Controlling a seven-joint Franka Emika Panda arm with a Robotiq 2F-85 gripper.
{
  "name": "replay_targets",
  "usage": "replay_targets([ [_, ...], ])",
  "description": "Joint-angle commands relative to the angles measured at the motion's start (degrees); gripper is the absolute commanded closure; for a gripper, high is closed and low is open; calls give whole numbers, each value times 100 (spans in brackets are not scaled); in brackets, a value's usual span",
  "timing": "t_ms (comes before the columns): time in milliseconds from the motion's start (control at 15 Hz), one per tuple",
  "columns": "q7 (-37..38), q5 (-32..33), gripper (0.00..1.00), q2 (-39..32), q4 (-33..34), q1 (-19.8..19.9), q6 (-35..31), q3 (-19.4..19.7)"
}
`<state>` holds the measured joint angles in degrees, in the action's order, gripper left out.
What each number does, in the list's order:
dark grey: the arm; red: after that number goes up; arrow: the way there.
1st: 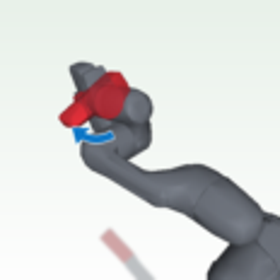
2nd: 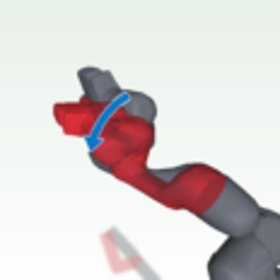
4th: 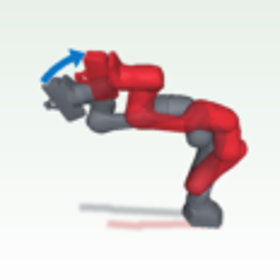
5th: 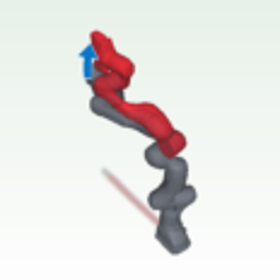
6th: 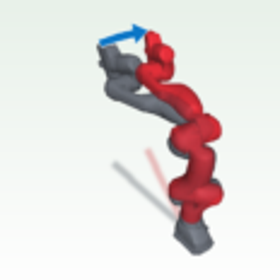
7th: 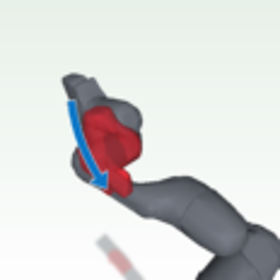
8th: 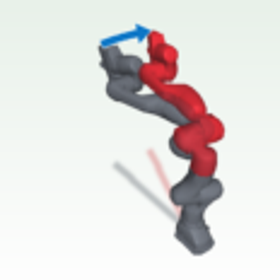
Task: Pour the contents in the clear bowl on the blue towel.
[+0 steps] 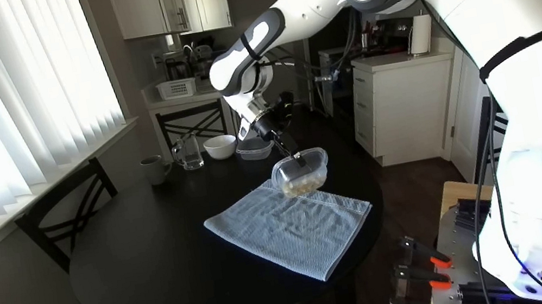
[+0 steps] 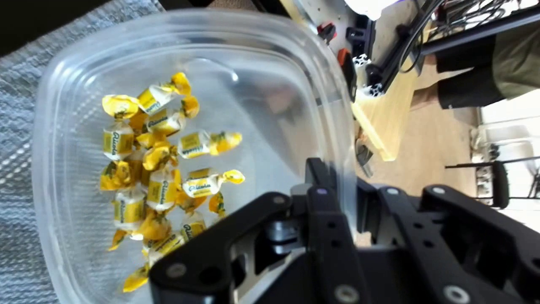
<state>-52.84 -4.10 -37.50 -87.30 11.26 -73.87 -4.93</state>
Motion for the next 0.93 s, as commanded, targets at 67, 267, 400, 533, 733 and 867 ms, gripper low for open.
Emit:
replay_targets([
  [67,-716,183,97,-343,388,-175,1103,-91],
  [267,-739,353,97,-618,581,-389,1861,-139],
  [400,-791,573,97,-834,783,-505,2402,-191],
  [533,-873,851,97,-1071,1034,-604,2903,-265],
  [733,-869,1173,97,-1478,1516,-703,3490,-324],
  [867,-827,1317,97,-1750,1840,-728,3762,-370],
])
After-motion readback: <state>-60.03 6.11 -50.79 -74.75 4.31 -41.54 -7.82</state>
